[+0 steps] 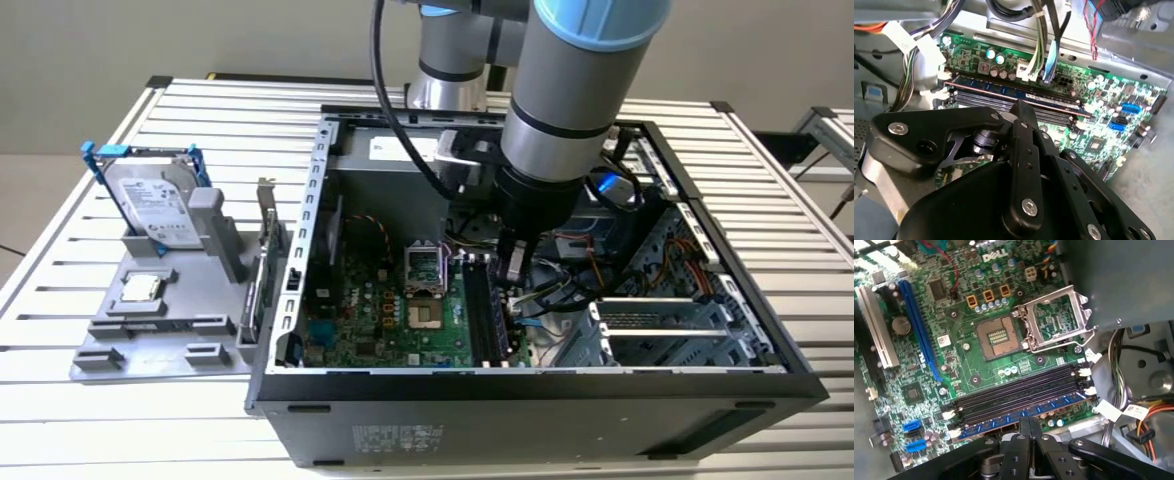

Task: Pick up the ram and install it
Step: 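Press down the ram until it locks into place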

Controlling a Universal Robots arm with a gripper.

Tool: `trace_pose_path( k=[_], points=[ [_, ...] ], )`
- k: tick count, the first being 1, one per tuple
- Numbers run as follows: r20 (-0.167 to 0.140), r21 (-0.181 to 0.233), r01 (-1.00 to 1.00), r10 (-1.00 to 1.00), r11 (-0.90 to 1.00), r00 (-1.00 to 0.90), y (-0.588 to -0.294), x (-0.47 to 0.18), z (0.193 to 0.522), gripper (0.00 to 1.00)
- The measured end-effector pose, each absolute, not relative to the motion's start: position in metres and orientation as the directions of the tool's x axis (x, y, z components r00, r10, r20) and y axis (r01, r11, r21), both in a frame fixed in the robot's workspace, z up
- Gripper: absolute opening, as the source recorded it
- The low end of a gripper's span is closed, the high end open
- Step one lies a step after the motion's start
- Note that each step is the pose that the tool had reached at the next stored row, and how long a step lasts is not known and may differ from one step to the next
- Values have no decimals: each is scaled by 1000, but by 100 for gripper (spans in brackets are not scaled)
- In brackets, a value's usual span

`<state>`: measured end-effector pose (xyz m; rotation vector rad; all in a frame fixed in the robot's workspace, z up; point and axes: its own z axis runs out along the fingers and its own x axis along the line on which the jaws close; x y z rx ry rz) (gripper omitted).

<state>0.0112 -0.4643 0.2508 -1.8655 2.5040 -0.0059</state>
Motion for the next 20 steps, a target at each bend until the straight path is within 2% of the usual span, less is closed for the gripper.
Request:
trace_pose_path(
  k=[20],
  points=[
    [-17,-12,-999,-999,44,-44,-464,11,250,0]
  ],
)
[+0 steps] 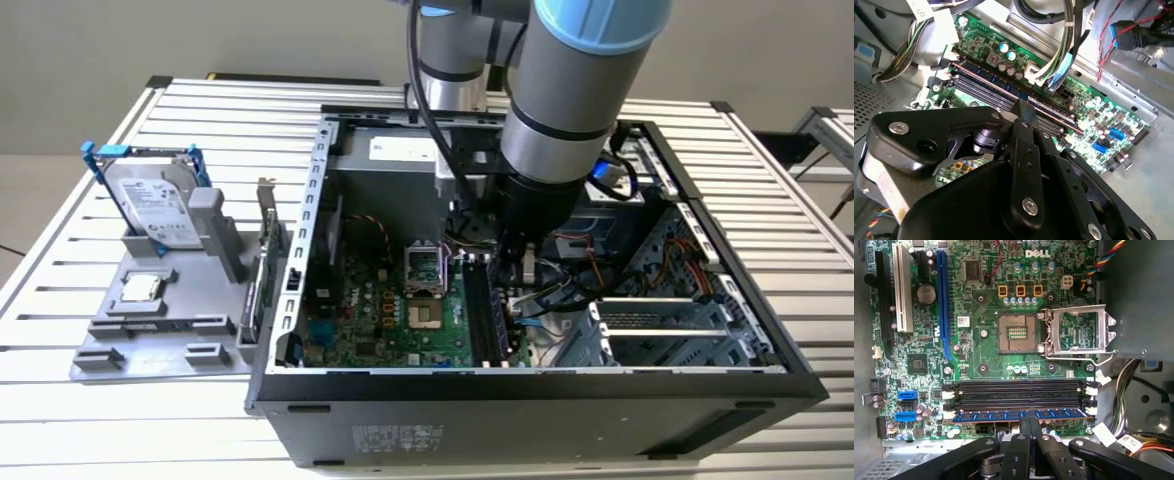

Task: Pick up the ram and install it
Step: 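Press down the ram until it locks into place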

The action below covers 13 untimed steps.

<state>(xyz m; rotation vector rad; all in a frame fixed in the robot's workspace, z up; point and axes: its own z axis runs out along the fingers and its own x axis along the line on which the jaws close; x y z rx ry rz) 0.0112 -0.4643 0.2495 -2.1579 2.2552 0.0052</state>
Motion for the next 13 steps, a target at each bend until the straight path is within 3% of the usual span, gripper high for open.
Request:
trace_pose_path(
  k=[13],
  points=[
    [-17,-11,-999,-999,41,-41,-464,12,235,0]
  ],
)
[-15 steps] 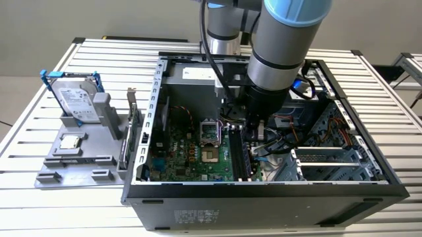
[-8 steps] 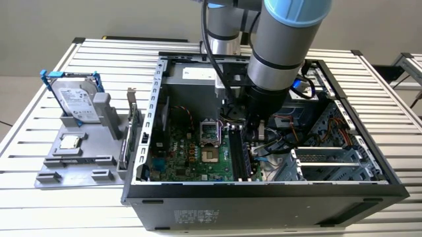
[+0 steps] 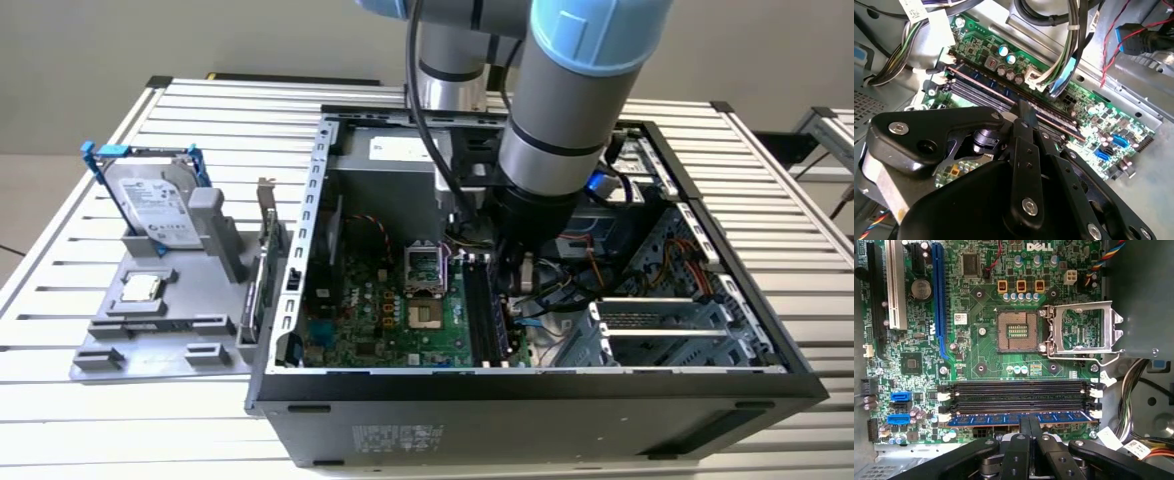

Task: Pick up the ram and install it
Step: 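Press down the ram until it locks into place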

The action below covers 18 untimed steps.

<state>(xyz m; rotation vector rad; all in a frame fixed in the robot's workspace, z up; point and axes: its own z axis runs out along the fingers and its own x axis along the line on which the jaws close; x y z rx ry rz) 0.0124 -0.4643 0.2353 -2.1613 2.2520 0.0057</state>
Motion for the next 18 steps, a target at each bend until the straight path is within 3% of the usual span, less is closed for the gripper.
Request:
trace_pose_path(
  k=[18],
  points=[
    [-26,-12,-999,-999,41,-41,-464,13,226,0]
  ],
)
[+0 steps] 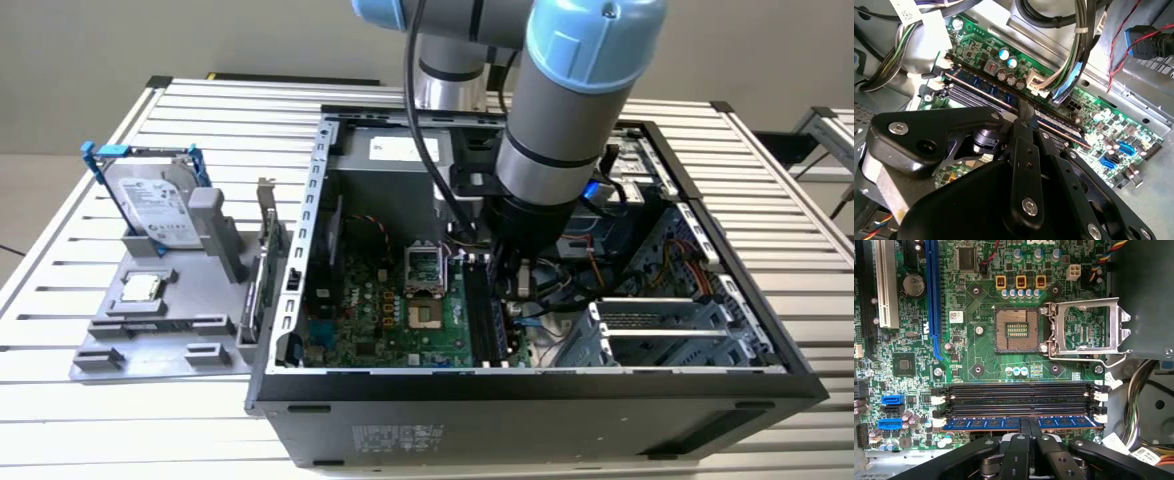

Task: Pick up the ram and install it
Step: 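Press down the ram until it locks into place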

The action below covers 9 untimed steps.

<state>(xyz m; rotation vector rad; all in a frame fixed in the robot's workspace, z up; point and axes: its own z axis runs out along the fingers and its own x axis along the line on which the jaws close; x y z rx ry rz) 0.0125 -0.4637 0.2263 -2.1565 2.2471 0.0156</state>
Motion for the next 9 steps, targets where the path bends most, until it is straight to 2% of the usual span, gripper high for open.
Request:
trace_pose_path(
  k=[9],
  points=[
    [-33,-11,-999,-999,41,-41,-464,12,251,0]
  ],
)
